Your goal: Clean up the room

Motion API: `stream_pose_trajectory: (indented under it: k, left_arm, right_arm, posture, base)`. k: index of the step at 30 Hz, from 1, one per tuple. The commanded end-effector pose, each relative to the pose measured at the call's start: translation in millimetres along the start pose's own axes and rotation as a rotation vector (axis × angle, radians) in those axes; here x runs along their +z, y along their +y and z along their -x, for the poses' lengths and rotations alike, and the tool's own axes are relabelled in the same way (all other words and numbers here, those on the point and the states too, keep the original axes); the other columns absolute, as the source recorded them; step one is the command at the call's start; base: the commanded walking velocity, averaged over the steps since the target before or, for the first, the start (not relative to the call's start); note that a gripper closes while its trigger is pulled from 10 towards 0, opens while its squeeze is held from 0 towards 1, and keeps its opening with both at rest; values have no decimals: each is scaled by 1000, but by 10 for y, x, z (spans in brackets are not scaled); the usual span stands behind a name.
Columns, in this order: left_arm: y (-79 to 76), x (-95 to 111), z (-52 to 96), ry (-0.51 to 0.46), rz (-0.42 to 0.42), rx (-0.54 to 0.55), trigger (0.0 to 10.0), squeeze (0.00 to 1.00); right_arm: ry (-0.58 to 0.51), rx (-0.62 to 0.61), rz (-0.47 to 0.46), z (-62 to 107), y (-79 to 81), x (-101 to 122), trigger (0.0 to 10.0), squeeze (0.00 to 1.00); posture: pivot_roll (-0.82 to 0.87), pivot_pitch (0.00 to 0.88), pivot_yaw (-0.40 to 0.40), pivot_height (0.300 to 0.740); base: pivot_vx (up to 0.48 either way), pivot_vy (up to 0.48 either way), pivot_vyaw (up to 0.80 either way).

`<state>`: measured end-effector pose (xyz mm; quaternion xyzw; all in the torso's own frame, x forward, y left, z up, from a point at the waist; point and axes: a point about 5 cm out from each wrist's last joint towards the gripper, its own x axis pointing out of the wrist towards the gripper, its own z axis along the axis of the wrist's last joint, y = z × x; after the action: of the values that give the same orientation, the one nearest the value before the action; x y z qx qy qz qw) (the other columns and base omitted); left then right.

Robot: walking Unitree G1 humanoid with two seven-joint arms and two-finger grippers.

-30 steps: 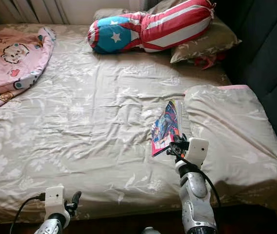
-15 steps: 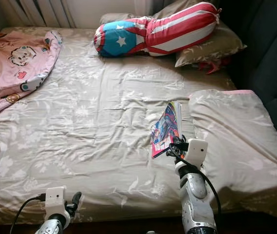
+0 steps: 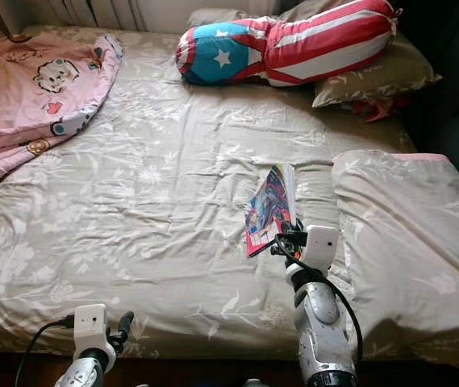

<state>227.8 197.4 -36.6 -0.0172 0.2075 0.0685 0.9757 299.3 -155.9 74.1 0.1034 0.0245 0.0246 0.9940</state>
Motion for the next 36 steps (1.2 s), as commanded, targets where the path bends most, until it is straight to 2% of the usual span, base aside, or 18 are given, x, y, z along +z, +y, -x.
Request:
stream_pose_trajectory:
  k: [1,8,24,36]
  left_arm:
    - [-16,-102,49,38,7,-2,10000,0]
    - [-11,-110,57,39,6,-2,10000,0]
    - [-18,-95,49,34,-7,-6,10000,0]
    - [-4,-44,33,5,-8,-2,10000,0]
  right_arm:
    - [-26,-3,7,14,-25,27,10000,0]
    - [-20,2,8,18,-20,14,10000,0]
    - [-17,5,8,15,-20,9,10000,0]
    - [-10,12,6,20,-8,-10,10000,0]
  posture:
    - [-42,187,-60,740]
    - [-41,188,-60,740]
    - [-41,189,-61,740]
    - [-41,190,-61,740]
  base:
    - [0,0,0]
    - [0,0,0]
    - [293,0,0]
    - [0,0,0]
